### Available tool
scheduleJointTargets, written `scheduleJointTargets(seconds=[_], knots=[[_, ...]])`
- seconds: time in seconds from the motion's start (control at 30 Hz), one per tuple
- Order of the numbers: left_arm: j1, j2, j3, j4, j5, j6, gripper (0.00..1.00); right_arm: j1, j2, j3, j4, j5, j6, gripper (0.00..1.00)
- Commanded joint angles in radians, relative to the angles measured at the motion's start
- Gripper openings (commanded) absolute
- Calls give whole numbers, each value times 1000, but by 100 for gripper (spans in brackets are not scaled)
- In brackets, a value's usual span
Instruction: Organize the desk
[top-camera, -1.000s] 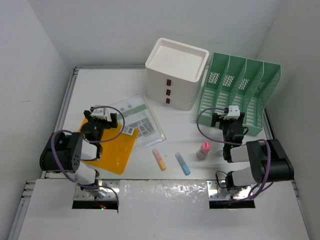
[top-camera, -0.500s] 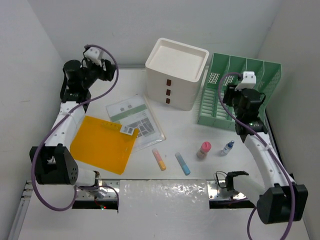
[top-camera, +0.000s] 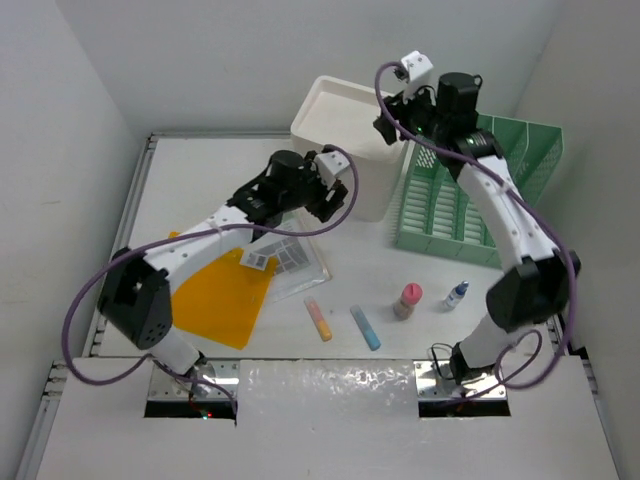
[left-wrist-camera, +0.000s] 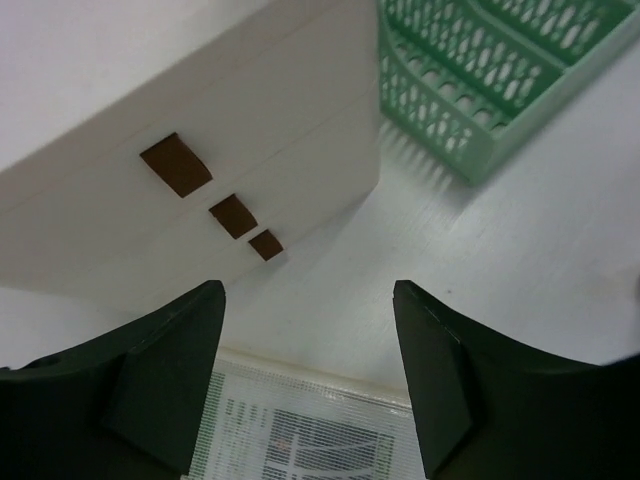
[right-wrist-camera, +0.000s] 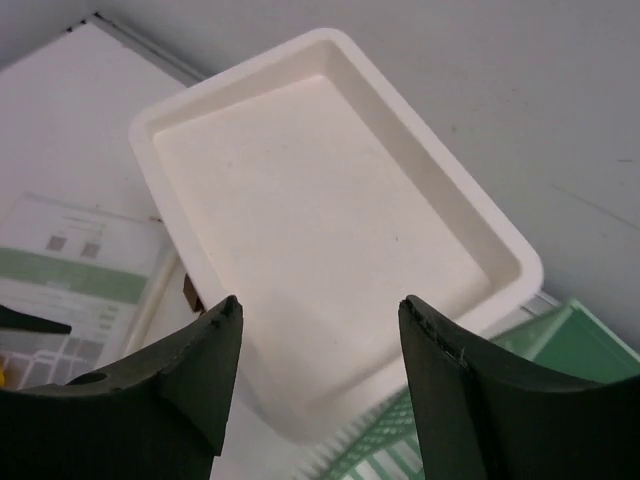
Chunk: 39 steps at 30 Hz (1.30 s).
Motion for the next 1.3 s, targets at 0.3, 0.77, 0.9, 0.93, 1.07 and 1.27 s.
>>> scheduleJointTargets(seconds=[0.3, 0.77, 0.9, 0.93, 1.07, 1.27], knots=[[-37, 264, 195, 151, -342, -104, 67, 58, 359, 268, -251, -143, -156, 50], [-36, 370, 295, 183, -387, -147, 48, 59, 308, 122, -196, -157, -200, 3], [-36, 390, 310, 200, -401, -145, 44, 59, 313, 121, -211, -180, -207, 0], [-36, 402, 325, 197, -402, -144, 40, 60, 310, 121, -211, -186, -207, 0], [-37, 421, 344, 183, -409, -147, 25, 60, 299, 118, -202, -212, -174, 1], [-37, 415, 345, 193, -422, -151, 0, 58, 241, 110, -120, -174, -49, 24]])
